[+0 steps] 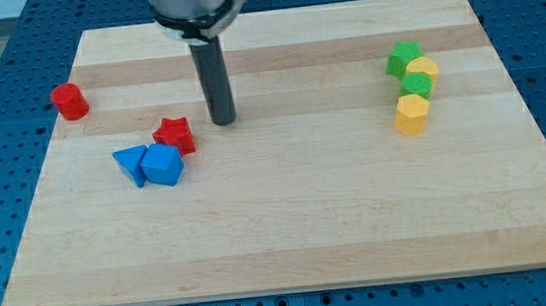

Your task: Move the red star to the right side of the blue cube

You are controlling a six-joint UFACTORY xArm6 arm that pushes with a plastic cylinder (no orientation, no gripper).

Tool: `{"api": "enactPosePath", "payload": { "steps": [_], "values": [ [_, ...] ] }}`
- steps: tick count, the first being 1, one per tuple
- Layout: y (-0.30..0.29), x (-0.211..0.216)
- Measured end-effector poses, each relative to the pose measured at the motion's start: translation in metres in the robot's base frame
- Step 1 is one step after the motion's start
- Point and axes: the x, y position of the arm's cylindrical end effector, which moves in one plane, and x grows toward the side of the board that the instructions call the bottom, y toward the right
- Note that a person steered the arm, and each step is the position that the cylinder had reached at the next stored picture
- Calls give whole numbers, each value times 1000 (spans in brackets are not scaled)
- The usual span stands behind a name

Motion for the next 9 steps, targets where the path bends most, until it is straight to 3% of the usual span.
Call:
{"api": "enactPosePath", "payload": {
  "steps": [1,2,4,5,9],
  "values": [
    [8,-10],
    [-15,-48],
    [-123,-6],
    [-128,-5],
    [-40,28]
  ]
}}
